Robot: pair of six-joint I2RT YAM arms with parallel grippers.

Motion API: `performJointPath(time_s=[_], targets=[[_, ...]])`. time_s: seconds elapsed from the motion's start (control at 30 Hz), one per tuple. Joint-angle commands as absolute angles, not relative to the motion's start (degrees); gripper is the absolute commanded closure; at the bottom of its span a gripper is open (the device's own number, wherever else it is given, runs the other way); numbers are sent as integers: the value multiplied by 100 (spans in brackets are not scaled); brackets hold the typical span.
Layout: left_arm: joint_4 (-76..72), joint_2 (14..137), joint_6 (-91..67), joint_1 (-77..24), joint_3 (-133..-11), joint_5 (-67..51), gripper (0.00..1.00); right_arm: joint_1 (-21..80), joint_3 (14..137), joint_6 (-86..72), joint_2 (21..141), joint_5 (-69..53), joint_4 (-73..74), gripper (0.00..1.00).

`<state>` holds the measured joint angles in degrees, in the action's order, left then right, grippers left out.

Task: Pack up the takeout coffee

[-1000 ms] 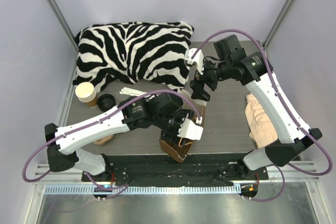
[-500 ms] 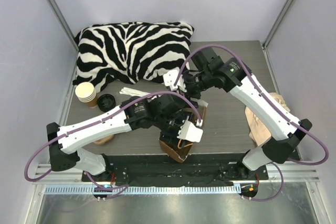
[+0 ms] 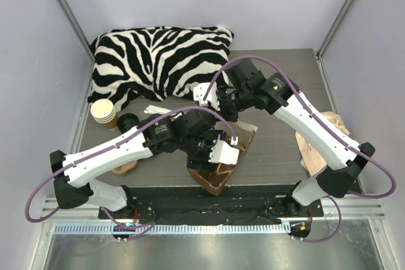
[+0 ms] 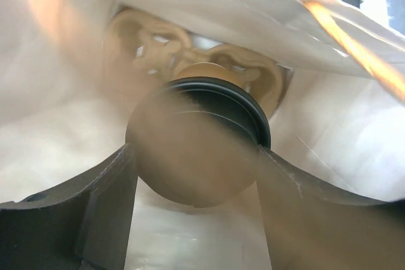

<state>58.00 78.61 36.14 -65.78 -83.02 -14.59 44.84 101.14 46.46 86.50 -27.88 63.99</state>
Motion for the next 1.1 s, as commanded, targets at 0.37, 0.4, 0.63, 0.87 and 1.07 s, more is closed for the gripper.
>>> performJointPath(time_s=[0.37, 0.4, 0.63, 0.87, 1.07], targets=[[4931, 7040, 2769, -6117, -8007, -809, 85, 4588, 8912, 1372, 7348, -1749, 4826, 99], [4931, 7040, 2769, -6082, -8016, -817, 85, 4579, 8895, 1154, 7304, -1749, 4808, 99], [4747, 6654, 2610, -5818, -7990, -1195, 86, 4588, 7992, 958, 6541, -1705, 4395, 99], [4843, 6574, 2365, -5748, -7875, -1424, 86, 4588, 7620, 967, 6398, -1766, 4140, 99], [4869, 7004, 1995, -5730, -7875, -1239, 87, 4588, 7699, 423, 6442, -1889, 4096, 99]])
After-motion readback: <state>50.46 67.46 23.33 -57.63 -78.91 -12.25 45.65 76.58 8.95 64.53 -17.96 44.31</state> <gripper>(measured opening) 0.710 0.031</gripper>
